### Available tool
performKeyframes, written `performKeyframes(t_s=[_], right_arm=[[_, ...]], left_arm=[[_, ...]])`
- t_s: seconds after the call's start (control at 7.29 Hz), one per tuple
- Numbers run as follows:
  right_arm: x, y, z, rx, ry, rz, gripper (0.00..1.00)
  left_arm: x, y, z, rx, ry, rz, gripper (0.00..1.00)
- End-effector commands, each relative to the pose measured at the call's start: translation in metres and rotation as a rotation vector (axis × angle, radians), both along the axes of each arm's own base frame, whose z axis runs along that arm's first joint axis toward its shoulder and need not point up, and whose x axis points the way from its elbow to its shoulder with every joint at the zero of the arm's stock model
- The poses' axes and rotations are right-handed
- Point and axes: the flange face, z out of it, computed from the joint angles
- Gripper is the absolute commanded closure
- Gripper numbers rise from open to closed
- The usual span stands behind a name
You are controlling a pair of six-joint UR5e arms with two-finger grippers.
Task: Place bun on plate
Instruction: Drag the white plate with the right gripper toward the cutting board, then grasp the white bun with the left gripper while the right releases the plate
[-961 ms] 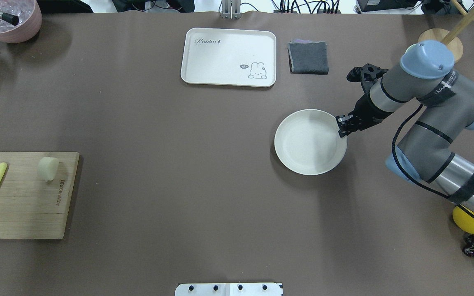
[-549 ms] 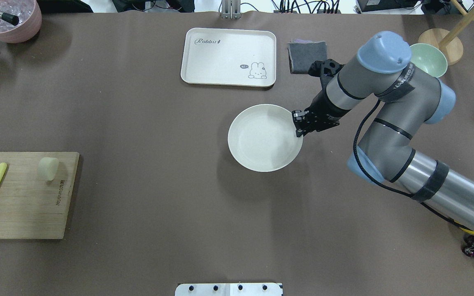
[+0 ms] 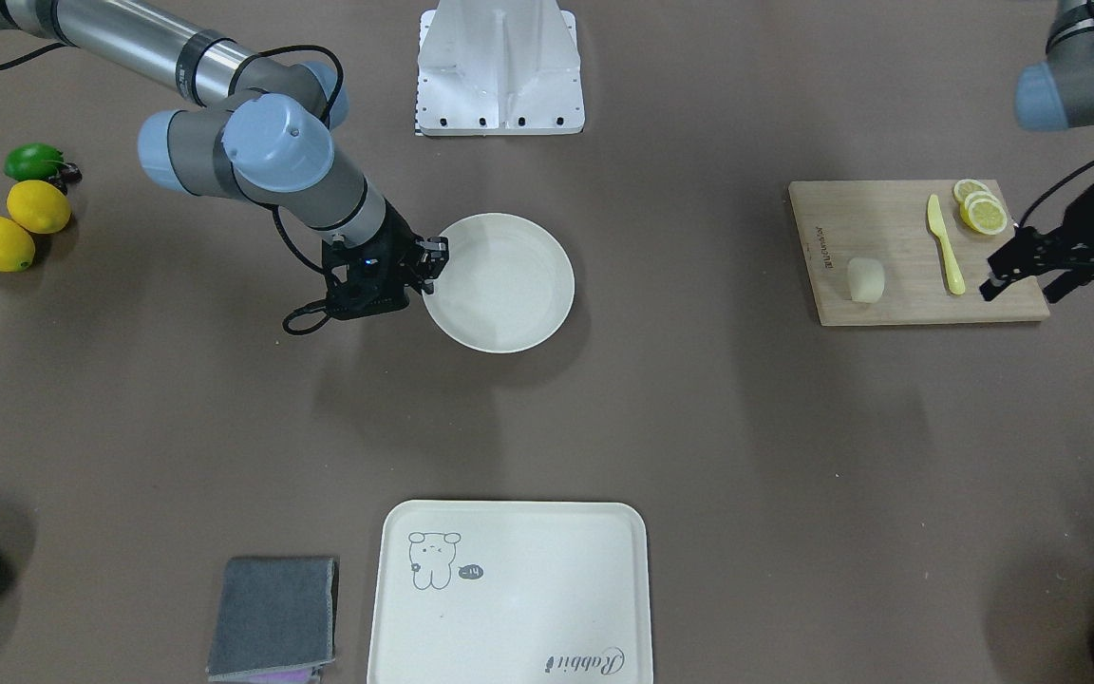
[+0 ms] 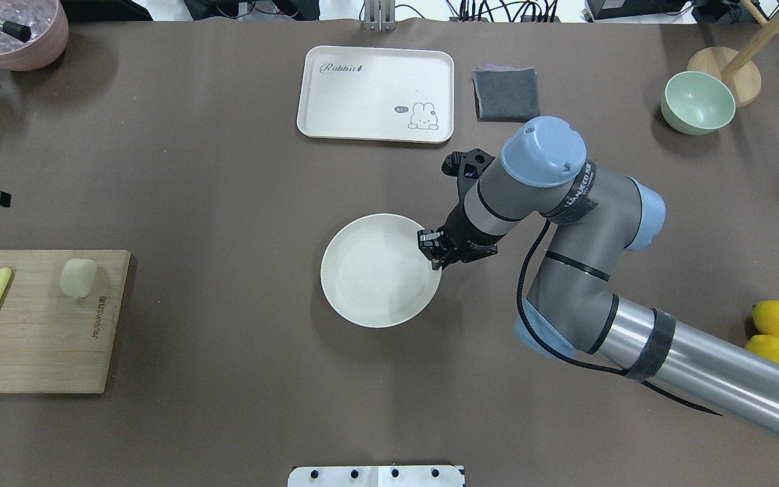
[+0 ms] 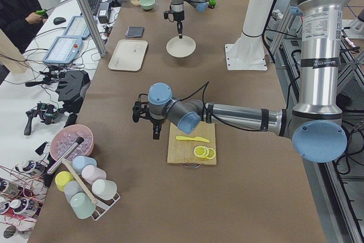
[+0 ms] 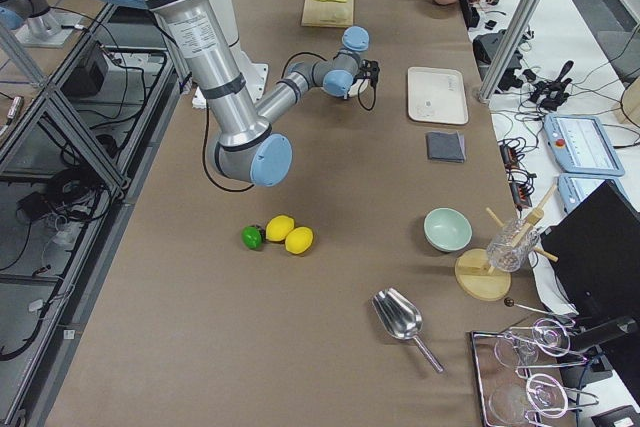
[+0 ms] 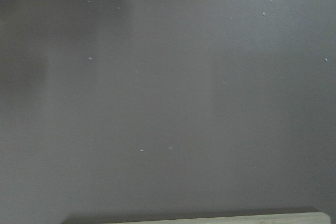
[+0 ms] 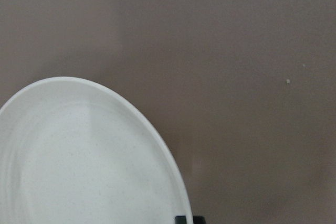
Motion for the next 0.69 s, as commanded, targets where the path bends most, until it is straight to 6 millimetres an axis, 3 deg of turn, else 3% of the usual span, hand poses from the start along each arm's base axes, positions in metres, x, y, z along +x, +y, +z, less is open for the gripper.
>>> performKeyframes(t_s=[0.0,0.27,0.55], right_arm=[[-0.018,0.011,0.008,0.019,0.030,0.014,0.01],[-0.012,0.005,0.004,0.031,0.028,0.037,0.00],[0.017,-0.019,-0.002,0.017,0.008,0.069,0.00]], left_arm=[[0.081,0.031,-0.024,-0.013,-0.022,0.006,0.03],[0.099,0.042,-0.021,-0.015,-0.029,0.041,0.03],[0.116,0.053,-0.020,-0.030,-0.032,0.060,0.12]])
